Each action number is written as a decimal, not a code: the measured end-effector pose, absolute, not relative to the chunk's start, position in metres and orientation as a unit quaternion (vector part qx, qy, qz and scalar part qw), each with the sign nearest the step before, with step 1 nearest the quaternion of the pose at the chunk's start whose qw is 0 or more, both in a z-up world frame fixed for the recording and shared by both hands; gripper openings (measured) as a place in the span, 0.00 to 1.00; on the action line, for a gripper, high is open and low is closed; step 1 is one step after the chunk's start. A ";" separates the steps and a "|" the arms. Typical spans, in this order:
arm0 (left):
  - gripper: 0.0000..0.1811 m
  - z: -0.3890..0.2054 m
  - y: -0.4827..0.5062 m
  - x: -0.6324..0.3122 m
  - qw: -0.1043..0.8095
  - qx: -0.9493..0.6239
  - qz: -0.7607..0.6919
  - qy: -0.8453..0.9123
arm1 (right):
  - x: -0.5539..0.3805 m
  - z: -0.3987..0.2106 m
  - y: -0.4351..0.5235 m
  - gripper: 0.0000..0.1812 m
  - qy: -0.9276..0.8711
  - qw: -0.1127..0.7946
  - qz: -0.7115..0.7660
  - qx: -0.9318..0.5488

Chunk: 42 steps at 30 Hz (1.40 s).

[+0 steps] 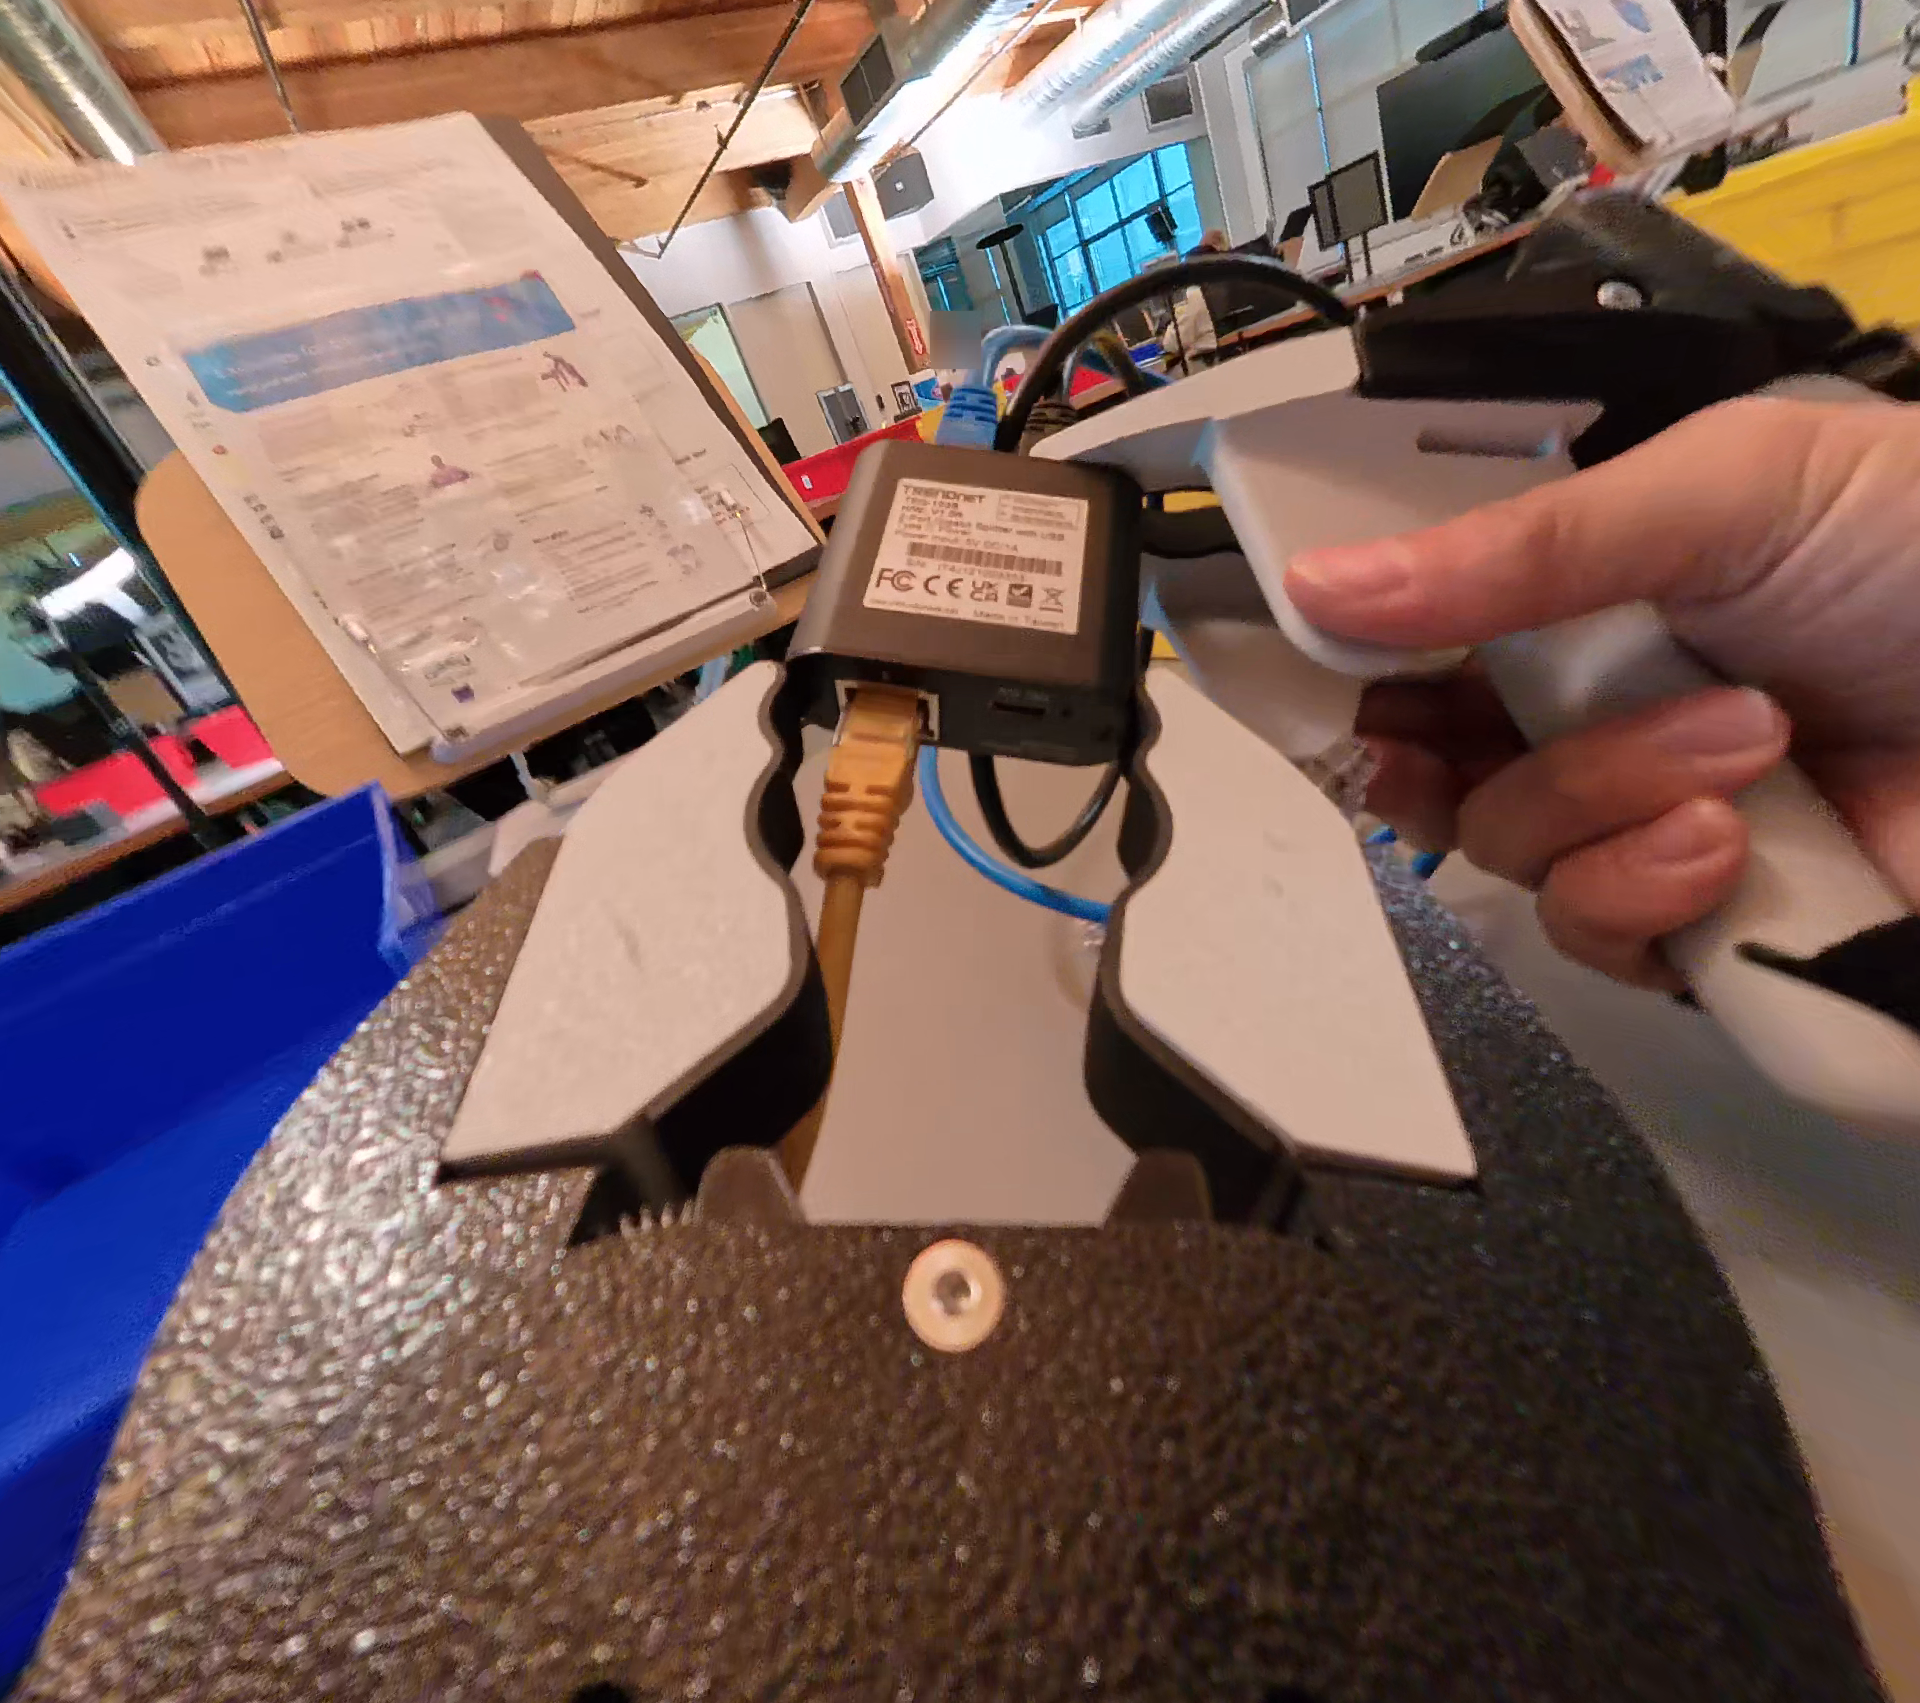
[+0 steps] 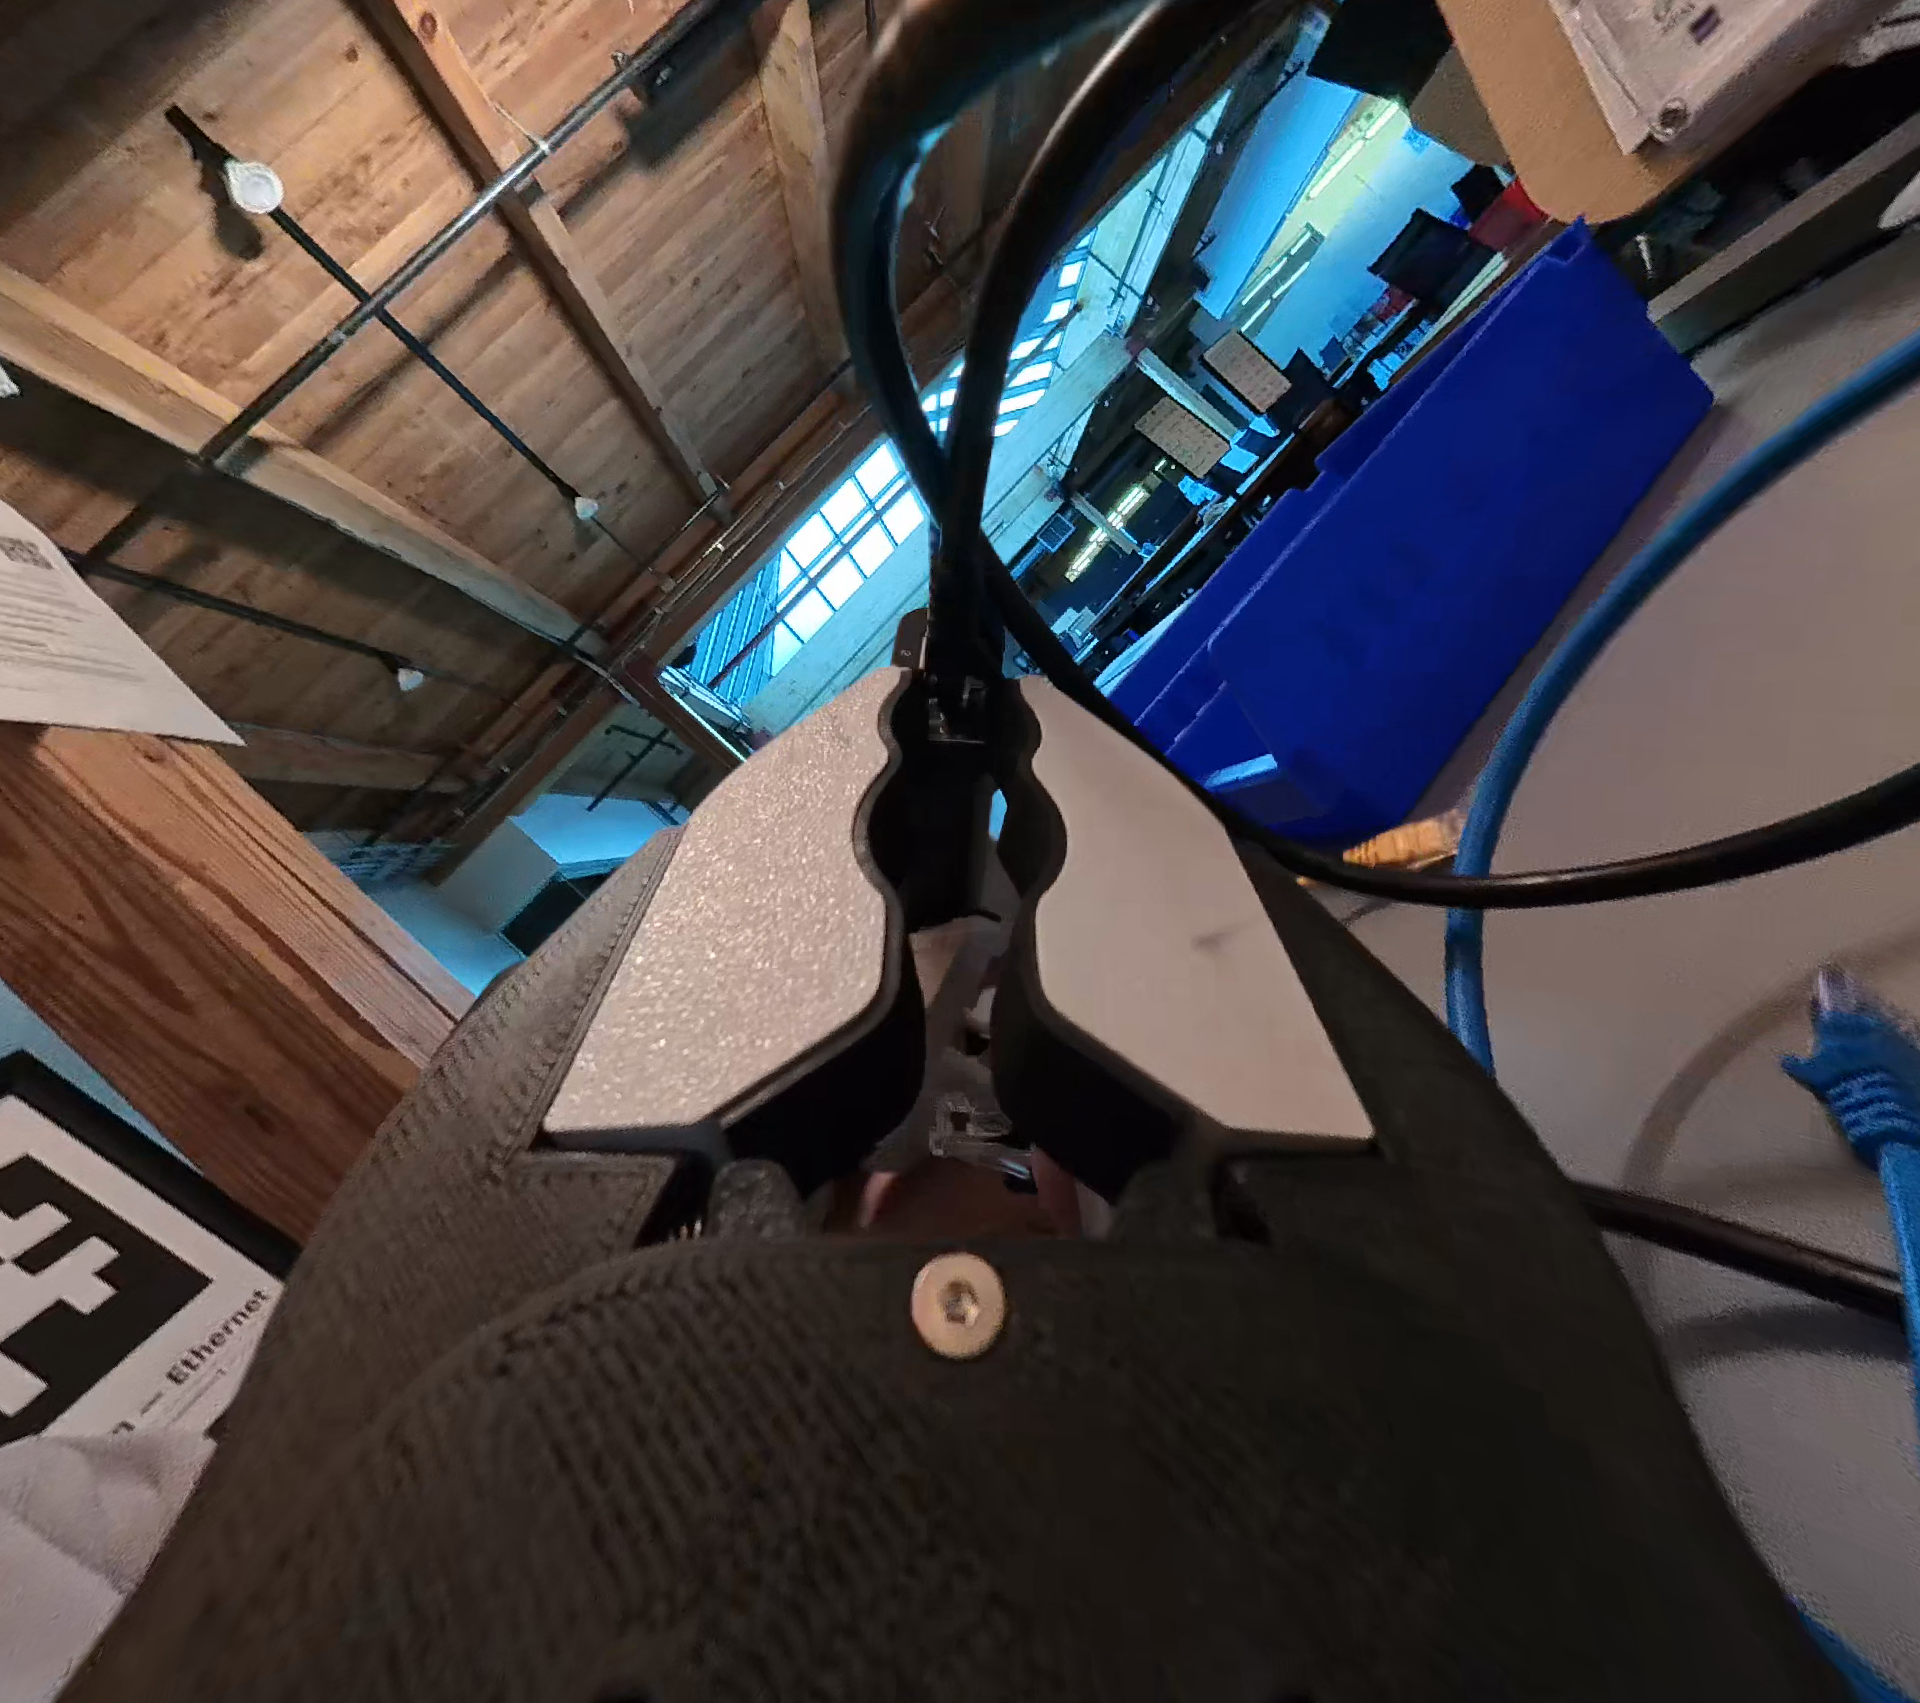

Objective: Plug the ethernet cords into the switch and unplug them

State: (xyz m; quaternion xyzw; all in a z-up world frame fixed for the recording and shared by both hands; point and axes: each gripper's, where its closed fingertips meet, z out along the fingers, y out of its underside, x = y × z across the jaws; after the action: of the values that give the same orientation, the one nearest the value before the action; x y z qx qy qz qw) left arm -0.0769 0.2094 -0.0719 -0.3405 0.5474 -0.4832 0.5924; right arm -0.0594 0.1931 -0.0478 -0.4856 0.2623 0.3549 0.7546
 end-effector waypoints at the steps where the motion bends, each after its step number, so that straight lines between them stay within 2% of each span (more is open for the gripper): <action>1: 0.33 -0.070 0.209 -0.077 0.579 -0.353 -0.499 0.539 | -0.059 -0.047 0.194 0.08 0.259 0.756 0.349 -0.489; 13: 0.33 -0.076 0.209 -0.073 0.575 -0.361 -0.474 0.561 | -0.054 -0.055 0.193 0.08 0.287 0.739 0.364 -0.490; 16: 0.32 -0.075 0.209 -0.077 0.586 -0.342 -0.468 0.566 | -0.058 -0.054 0.191 0.08 0.283 0.708 0.424 -0.490; 21: 0.32 -0.070 0.204 -0.077 0.585 -0.339 -0.470 0.568 | -0.056 -0.051 0.186 0.07 0.310 0.697 0.429 -0.483; 38: 0.32 -0.074 0.205 -0.076 0.584 -0.346 -0.469 0.564 | -0.054 -0.054 0.187 0.08 0.348 0.708 0.443 -0.427; 42: 0.32 -0.076 0.207 -0.076 0.581 -0.350 -0.470 0.565 | -0.054 -0.053 0.188 0.11 0.348 0.713 0.436 -0.424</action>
State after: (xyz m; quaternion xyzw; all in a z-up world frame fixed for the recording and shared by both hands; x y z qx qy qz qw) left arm -0.0757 0.2066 -0.0760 -0.3499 0.5646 -0.4705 0.5809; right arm -0.0543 0.1877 -0.0535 -0.4239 0.3479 0.4364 0.7133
